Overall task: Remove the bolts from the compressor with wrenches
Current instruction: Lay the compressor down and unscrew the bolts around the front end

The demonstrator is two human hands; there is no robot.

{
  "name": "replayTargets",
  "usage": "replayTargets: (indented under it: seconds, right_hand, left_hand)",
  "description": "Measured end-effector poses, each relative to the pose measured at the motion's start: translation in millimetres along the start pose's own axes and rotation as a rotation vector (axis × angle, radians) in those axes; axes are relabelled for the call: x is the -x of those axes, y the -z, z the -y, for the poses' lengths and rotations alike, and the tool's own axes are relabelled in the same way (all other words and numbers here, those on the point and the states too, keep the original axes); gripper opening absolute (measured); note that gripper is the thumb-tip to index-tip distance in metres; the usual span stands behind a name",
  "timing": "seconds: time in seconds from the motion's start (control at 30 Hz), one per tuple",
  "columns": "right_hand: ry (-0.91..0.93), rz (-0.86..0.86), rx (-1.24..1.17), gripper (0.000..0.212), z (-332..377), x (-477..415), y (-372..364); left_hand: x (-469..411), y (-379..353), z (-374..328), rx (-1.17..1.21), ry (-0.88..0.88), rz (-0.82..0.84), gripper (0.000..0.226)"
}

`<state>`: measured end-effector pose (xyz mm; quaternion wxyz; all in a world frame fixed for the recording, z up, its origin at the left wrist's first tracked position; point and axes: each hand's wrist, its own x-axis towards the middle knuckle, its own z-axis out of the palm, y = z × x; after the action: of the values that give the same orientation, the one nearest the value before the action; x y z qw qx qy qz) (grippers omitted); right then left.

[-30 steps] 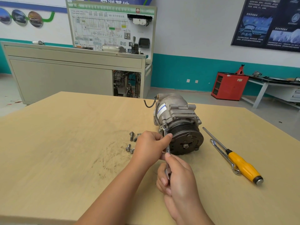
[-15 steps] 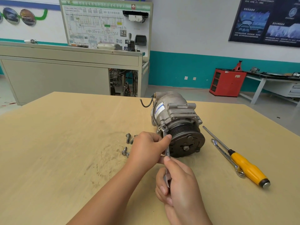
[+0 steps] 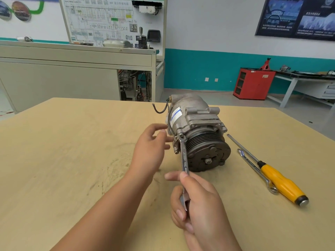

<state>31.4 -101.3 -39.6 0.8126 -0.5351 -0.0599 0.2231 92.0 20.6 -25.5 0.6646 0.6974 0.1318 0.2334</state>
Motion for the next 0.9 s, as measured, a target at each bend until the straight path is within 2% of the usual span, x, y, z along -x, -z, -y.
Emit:
replayTargets:
  seconds: [0.1,0.23,0.43,0.53,0.63,0.9]
  right_hand:
    - [-0.011,0.009,0.043,0.032,-0.4,-0.2,0.4]
    - [-0.024,0.028,0.099,0.030,0.3,-0.7,1.8]
    - [-0.019,0.052,0.051,0.030,-1.2,-1.9,1.3]
    - [-0.026,0.056,0.031,0.031,-3.2,-2.8,0.1]
    - [-0.014,0.055,0.068,0.032,-5.0,-4.8,-0.4]
    - [0.022,0.093,0.152,0.025,-1.8,-3.1,2.7]
  left_hand:
    - [-14.9,0.8,-7.8,0.020,0.107,0.062,0.016]
    - [-25.5,-1.8,-10.6,0.024,0.210,0.121,0.027]
    - [-22.8,-14.6,-2.6,0.128,0.086,0.006,0.001]
    - [-24.1,-16.2,-0.1,0.068,0.005,-0.012,0.015]
    - [-25.5,-13.6,0.5,0.077,0.004,0.007,0.029]
    - [-22.4,-14.6,3.9,0.101,0.005,0.013,0.023]
